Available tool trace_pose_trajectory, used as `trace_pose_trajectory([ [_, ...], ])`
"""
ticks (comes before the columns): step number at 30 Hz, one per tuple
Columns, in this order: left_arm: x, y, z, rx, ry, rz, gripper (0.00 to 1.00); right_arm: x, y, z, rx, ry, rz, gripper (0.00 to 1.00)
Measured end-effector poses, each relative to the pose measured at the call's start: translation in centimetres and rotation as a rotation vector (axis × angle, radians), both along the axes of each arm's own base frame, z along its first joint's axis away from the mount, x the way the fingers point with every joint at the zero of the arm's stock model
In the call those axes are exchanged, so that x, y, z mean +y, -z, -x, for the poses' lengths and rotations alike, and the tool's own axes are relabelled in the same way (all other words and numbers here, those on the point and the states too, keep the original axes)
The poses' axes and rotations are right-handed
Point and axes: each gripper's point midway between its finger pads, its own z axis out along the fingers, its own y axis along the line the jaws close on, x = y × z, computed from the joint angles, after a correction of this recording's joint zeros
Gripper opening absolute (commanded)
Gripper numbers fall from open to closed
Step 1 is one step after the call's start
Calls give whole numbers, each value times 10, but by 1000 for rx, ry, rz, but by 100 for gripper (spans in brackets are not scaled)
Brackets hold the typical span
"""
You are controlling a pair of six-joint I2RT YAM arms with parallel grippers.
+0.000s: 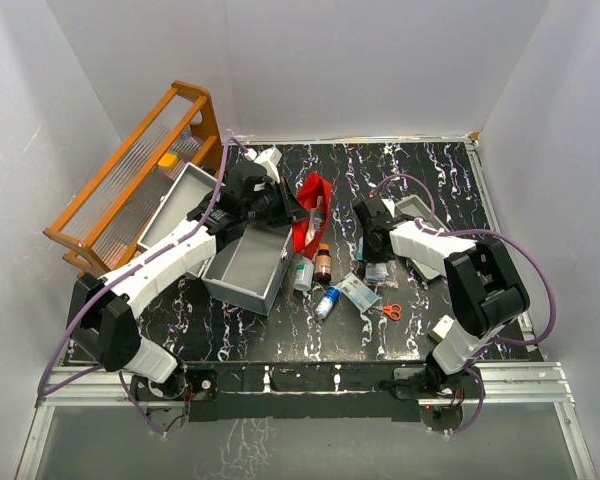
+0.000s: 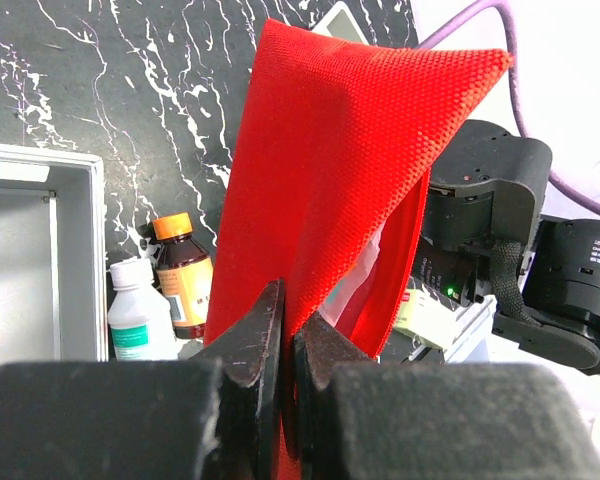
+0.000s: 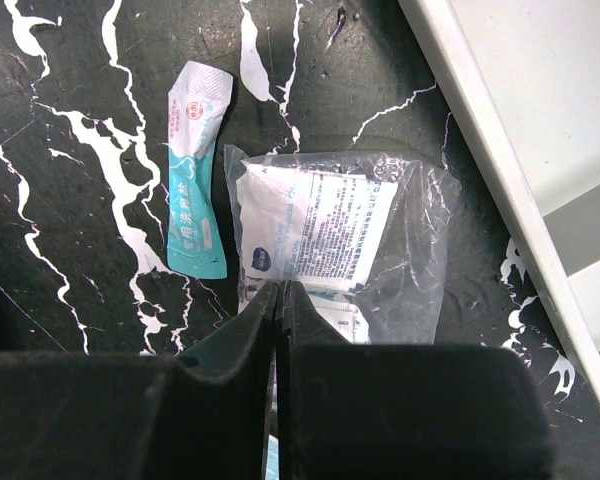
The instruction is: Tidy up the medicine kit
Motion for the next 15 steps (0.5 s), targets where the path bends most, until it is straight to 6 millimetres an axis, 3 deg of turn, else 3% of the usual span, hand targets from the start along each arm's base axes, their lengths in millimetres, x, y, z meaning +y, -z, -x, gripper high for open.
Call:
trace_pose_trajectory([
  [6, 0, 0, 0, 1, 2, 1, 0, 2, -13, -2, -34, 18, -28, 0],
  [15, -4, 0, 6, 15, 36, 18, 0, 6, -107, -9, -297, 103, -190, 0],
])
